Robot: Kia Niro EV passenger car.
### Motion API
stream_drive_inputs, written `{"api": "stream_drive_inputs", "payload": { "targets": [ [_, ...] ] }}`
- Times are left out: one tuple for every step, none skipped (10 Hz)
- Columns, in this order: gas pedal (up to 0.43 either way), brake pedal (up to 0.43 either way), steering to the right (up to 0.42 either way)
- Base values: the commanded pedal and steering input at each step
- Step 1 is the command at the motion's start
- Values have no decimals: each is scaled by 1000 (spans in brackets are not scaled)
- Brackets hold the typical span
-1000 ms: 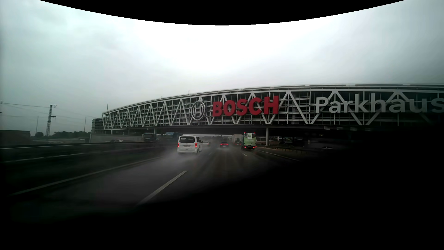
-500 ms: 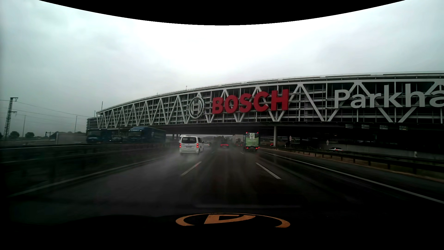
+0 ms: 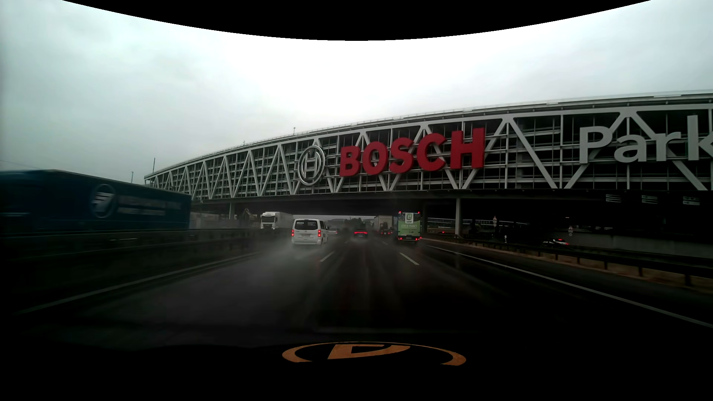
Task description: Follow the waypoints while adhering to traffic rules and regulations
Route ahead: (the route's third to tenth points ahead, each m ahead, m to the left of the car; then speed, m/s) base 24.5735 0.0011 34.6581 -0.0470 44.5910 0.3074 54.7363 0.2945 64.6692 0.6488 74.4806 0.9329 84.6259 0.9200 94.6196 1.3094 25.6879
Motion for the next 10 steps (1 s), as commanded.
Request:
{"api": "stream_drive_inputs", "payload": {
  "targets": [
    [118,0,-2],
    [118,0,-2],
    [118,0,-2],
    [118,0,-1],
    [130,0,-2],
    [130,0,-2],
    [130,0,-2],
    [130,0,-3],
    [130,0,-3],
    [138,0,-3]
  ]
}}
